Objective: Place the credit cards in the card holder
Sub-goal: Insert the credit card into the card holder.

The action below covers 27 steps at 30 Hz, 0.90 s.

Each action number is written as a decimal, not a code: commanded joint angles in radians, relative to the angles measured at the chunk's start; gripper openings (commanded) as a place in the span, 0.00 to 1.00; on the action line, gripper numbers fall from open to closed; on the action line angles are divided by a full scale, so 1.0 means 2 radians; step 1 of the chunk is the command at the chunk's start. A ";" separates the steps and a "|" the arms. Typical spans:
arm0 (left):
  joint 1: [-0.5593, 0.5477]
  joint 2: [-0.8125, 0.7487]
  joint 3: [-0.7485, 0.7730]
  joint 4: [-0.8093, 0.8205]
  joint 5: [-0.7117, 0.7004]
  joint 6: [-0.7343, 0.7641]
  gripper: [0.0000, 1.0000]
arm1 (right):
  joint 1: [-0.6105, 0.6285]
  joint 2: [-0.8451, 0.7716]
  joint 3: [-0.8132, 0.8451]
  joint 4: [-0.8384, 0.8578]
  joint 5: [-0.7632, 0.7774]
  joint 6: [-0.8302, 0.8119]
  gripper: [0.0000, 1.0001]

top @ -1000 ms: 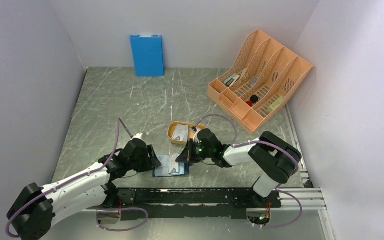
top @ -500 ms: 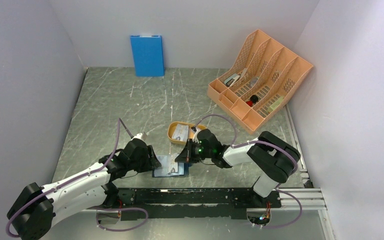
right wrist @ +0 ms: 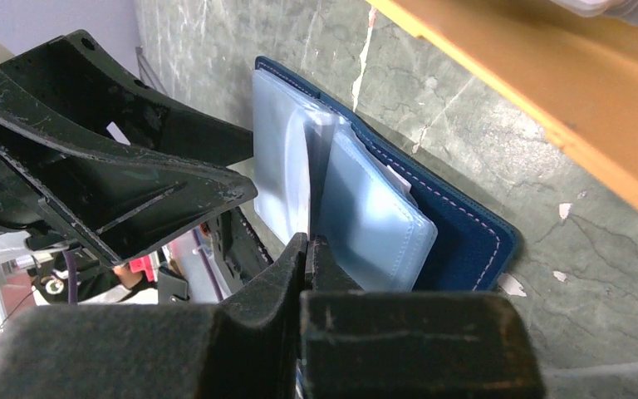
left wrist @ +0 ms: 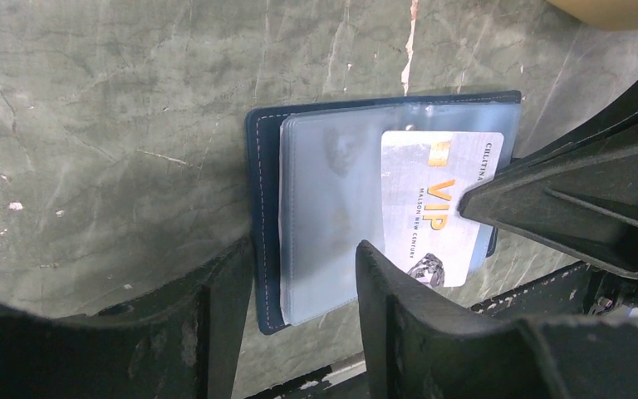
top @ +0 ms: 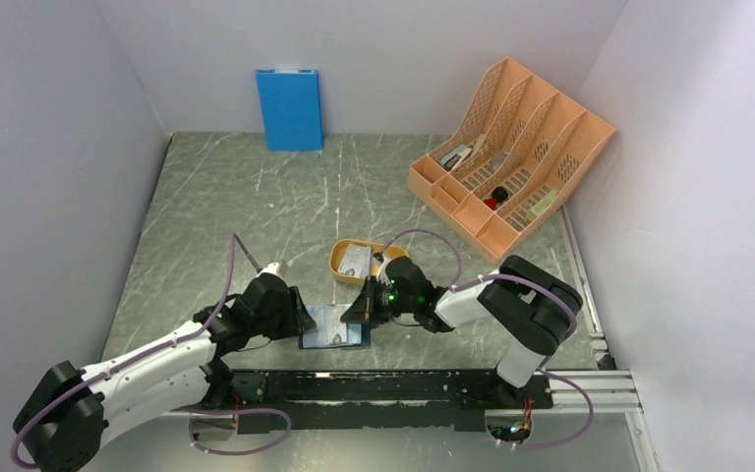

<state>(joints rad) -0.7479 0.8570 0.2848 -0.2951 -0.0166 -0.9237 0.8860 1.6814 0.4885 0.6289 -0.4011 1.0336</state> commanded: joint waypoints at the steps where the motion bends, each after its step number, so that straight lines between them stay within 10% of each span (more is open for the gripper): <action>1: -0.001 -0.002 -0.012 -0.012 0.010 -0.001 0.53 | 0.004 0.011 -0.014 0.015 0.013 0.017 0.00; 27: -0.001 -0.020 -0.004 -0.041 -0.005 -0.001 0.48 | 0.004 0.002 -0.025 -0.019 0.009 0.017 0.00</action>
<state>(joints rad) -0.7479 0.8227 0.2806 -0.3443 -0.0170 -0.9241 0.8898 1.6497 0.4335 0.6220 -0.3737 1.0771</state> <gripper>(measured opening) 0.482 0.009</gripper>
